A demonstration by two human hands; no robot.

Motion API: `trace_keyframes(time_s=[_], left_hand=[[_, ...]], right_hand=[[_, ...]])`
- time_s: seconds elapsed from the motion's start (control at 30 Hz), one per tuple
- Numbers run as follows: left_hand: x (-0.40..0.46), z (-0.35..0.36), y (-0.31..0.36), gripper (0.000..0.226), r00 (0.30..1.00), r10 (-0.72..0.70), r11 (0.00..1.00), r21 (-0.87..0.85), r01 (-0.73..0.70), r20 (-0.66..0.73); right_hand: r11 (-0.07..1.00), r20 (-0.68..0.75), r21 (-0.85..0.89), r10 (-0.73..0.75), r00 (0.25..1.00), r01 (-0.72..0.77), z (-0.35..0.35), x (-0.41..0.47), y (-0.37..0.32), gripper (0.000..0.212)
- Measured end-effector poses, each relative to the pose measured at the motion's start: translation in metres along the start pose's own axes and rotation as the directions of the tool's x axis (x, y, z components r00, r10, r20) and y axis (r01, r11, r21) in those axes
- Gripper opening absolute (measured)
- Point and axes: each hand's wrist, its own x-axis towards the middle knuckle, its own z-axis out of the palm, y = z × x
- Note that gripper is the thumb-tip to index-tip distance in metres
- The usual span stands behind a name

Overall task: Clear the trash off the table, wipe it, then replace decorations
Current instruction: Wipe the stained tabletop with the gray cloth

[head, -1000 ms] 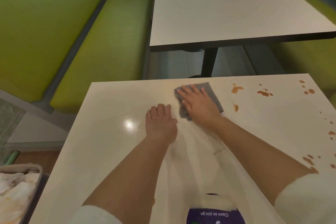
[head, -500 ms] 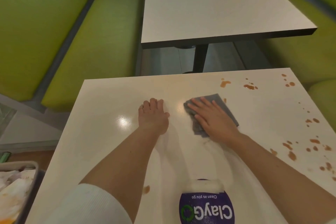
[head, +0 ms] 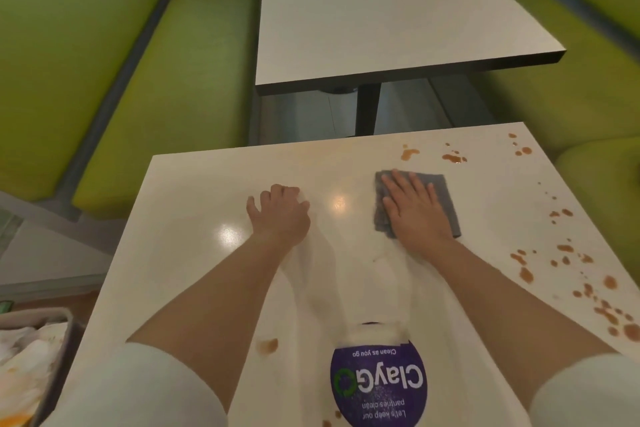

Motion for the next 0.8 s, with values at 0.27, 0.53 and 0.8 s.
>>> trace_keyframes(time_s=[0.27,0.53,0.8], left_hand=[[-0.043,0.02,0.017,0.031,0.966,0.132,0.98,-0.115,-0.161,-0.222],[-0.104,0.031,0.0,0.03,0.972,0.109,0.988,-0.089,-0.13,-0.21],[-0.131,0.041,-0.001,0.046,0.985,0.113,0.993,-0.007,-0.115,-0.133]], right_hand=[[0.971,0.086,0.021,-0.239,0.967,0.238,0.015,-0.08,-0.041,0.066],[0.996,0.068,0.021,-0.082,0.994,0.081,0.014,-0.081,-0.042,0.066],[0.985,0.135,0.092,-0.156,0.979,0.144,-0.001,-0.068,-0.022,0.05]])
